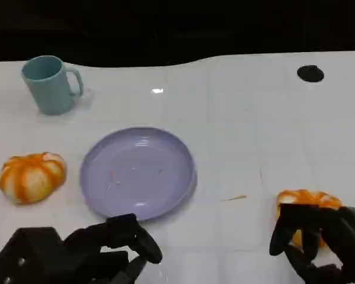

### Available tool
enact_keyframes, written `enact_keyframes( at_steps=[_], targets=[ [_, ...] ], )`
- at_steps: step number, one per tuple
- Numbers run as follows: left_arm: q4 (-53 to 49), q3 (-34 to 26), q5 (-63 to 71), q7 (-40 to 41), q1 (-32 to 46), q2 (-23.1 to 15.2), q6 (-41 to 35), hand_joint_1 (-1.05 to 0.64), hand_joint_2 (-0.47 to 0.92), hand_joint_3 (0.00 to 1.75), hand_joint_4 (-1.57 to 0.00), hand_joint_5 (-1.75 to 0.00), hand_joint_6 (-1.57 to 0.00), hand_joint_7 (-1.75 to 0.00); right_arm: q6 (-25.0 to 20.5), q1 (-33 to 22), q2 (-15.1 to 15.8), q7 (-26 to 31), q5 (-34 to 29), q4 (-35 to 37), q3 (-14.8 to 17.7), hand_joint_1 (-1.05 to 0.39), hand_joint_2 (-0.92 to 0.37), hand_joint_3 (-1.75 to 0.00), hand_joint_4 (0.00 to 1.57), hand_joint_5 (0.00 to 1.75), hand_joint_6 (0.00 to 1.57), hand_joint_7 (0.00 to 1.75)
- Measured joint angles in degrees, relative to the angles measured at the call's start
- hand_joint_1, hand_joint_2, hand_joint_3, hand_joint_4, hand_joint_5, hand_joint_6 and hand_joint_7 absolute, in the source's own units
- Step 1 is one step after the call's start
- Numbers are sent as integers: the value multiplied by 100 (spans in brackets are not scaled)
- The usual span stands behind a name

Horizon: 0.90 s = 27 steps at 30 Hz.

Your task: Grasp the bread from the table and place it into the plate.

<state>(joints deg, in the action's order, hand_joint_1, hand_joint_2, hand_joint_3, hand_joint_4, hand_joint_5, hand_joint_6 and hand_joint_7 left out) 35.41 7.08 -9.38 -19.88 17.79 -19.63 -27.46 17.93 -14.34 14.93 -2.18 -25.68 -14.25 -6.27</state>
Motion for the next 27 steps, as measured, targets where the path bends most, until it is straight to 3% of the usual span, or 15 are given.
enact_keyframes(
  at_steps=[27],
  targets=[
    [-1,-6,-3,1,0,1,-2,-32,87,63,-67,-175,-60,-146,5,5,0,47,-13,10,-36,-5,-25,-135,92,174,91,122]
  ],
)
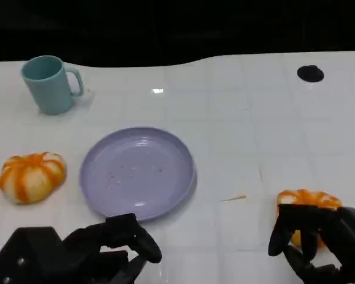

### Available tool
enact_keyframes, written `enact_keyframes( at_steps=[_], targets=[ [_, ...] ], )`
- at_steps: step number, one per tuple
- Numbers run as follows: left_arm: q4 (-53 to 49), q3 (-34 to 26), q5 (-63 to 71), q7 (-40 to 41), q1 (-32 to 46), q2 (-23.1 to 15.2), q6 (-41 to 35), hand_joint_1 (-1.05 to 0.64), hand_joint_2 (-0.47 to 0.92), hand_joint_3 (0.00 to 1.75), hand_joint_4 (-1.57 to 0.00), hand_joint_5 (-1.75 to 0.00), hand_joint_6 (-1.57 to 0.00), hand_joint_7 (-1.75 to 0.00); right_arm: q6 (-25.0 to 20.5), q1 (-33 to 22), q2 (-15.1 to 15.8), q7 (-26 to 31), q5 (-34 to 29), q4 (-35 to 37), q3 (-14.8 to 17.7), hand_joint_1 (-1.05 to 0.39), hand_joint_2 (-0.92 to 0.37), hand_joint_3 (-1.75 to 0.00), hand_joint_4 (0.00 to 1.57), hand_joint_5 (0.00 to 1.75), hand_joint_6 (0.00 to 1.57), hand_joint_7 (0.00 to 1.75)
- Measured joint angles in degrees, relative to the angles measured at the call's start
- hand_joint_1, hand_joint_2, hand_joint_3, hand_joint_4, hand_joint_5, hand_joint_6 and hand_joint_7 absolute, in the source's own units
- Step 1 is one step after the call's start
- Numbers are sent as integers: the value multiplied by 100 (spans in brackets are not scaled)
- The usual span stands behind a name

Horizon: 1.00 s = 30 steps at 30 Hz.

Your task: Grasp the bread from the table and place it into the plate.

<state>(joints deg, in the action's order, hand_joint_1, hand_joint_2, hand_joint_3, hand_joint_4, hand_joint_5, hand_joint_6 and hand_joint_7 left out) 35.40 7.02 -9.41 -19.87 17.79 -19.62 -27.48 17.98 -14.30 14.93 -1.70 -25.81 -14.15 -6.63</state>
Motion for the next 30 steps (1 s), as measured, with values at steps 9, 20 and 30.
enact_keyframes(
  at_steps=[9,20,30],
  targets=[
    [0,0,-2,0,0,1,1,-31,87,63,-67,-175,-60,-147,-7,0,-10,79,-5,-46,14,-4,-27,-126,83,165,91,97],
    [-1,-1,0,0,4,1,2,-32,86,63,-66,-175,-60,-147,-300,12,174,58,-822,-485,112,-30,-62,-51,75,83,90,37],
    [-2,8,10,0,-1,1,9,-33,86,64,-67,-175,-61,-147,-1061,-13,541,-530,-2110,-1245,104,-57,-87,-3,41,35,62,1]
  ],
)
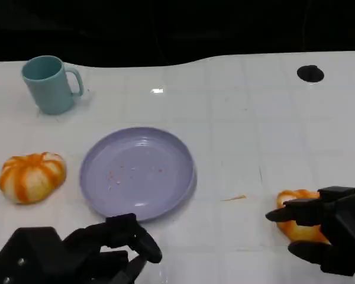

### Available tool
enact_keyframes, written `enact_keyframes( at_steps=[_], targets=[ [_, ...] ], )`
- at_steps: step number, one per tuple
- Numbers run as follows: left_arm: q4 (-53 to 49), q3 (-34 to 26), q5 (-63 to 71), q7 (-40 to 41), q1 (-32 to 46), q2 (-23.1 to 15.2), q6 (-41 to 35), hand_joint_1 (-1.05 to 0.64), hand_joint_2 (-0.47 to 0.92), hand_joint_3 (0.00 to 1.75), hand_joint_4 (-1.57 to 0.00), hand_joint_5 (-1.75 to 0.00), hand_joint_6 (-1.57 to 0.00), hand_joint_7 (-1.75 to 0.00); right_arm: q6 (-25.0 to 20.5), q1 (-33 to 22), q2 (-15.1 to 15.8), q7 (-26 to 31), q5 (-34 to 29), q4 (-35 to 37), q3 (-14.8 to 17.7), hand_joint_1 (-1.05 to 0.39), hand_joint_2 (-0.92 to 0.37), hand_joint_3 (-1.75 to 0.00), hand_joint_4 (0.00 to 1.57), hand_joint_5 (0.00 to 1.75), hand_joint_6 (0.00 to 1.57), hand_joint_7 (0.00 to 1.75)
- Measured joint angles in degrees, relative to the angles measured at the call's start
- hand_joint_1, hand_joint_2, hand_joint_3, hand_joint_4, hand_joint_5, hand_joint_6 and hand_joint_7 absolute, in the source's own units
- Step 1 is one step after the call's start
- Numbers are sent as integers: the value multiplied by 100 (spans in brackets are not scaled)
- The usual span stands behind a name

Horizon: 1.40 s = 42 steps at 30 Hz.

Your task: Grasp the bread from the table and place it into the plate.

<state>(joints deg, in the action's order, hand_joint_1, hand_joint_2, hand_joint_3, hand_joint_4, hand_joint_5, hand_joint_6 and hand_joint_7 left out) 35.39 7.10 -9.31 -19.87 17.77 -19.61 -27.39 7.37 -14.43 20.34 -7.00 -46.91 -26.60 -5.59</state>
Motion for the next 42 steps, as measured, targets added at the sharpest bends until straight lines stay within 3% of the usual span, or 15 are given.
enact_keyframes(
  at_steps=[7,12,23,33,42],
  targets=[
    [0,5,0,0,0,-1,-4,-33,86,64,-67,-175,-61,-147,-528,-107,-13,-411,-472,-289,-30,-62,-89,-1,13,25,31,0],
    [0,4,-3,0,1,0,-3,-33,86,64,-67,-175,-60,-147,-855,-121,-28,-622,-767,-371,-98,-66,-91,0,3,36,24,0],
    [-1,27,-1,3,-18,26,-10,-34,85,64,-67,-175,-61,-147,-1467,145,-48,-1063,-1115,-230,-286,-63,-92,0,0,43,21,1],
    [2,76,5,37,-45,105,-91,-33,85,65,-68,-175,-61,-148,-1767,713,-48,-1184,-1171,700,-536,-61,-92,-2,3,42,26,2],
    [9,125,103,40,-55,179,-93,-34,85,65,-70,-175,-60,-148,-1799,1336,-39,-990,-1176,1856,-977,-65,-92,-10,6,39,30,2]
  ],
)
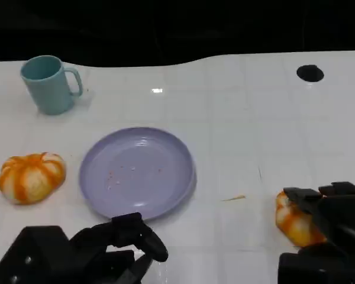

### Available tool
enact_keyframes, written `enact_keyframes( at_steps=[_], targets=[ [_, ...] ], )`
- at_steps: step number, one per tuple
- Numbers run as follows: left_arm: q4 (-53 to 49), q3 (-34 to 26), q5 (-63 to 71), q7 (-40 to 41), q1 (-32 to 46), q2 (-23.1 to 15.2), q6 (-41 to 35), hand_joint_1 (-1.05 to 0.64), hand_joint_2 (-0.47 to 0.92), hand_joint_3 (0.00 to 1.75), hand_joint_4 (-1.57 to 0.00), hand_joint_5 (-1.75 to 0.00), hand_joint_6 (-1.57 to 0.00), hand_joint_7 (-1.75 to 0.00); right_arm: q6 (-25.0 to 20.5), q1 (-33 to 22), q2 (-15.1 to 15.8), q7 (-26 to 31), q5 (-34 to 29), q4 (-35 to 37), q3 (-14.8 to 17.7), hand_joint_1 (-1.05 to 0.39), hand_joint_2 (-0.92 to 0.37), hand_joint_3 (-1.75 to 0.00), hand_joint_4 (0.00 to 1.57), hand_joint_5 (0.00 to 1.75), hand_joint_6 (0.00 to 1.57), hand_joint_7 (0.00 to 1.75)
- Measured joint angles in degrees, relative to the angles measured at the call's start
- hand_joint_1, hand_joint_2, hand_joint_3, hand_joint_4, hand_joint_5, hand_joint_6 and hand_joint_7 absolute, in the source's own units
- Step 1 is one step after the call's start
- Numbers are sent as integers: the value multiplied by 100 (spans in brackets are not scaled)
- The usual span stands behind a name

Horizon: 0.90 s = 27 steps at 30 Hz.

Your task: Grasp the bread from the table and place it into the plate.

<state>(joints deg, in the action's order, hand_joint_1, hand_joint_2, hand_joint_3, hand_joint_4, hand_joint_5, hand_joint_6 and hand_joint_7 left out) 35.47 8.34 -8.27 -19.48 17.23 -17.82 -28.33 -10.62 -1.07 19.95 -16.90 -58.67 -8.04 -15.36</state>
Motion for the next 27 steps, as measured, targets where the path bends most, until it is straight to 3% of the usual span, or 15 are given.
enact_keyframes(
  at_steps=[4,9,11,15,16,17,19,20,23,27],
  targets=[
    [18,23,23,1,16,4,0,-35,85,64,-70,-175,-60,-149,-71,320,-4,141,-31,552,-263,-66,-92,-13,9,36,31,2],
    [96,27,99,8,48,7,-3,-35,85,64,-70,-175,-60,-149,-181,758,-3,154,-52,1090,-546,-64,-92,-15,30,23,47,3],
    [120,27,105,8,53,10,-3,-35,85,65,-70,-175,-60,-149,-178,948,-17,187,51,1319,-589,-55,-92,-14,65,20,70,6],
    [128,27,104,8,60,26,-4,-35,84,65,-70,-175,-60,-149,-100,1268,-120,534,470,1799,-552,-37,-92,-9,104,26,100,12],
    [130,27,104,9,60,30,-11,-35,84,65,-70,-175,-60,-149,6,1306,-133,753,584,1918,-514,-32,-92,-9,106,38,107,10],
    [132,26,104,9,63,34,-16,-36,84,65,-70,-175,-60,-149,158,1313,-157,1090,709,2066,-447,-27,-92,-8,102,63,114,8],
    [135,26,102,9,66,40,-17,-36,84,65,-70,-175,-60,-149,440,1321,-177,1660,887,2323,-373,-20,-92,-8,87,126,123,10],
    [137,26,102,9,65,43,-17,-36,84,66,-70,-175,-60,-149,598,1324,-178,1952,939,2435,-368,-18,-91,-7,87,155,128,14],
    [137,25,102,8,66,44,-17,-35,84,66,-70,-175,-59,-149,1018,1361,-170,2651,1054,2740,-366,-18,-91,-6,93,173,131,18],
    [138,26,100,8,62,48,-22,-35,84,66,-70,-175,-59,-149,1379,1422,-154,3043,1112,2988,-378,-19,-88,-5,90,175,126,17]
  ],
)
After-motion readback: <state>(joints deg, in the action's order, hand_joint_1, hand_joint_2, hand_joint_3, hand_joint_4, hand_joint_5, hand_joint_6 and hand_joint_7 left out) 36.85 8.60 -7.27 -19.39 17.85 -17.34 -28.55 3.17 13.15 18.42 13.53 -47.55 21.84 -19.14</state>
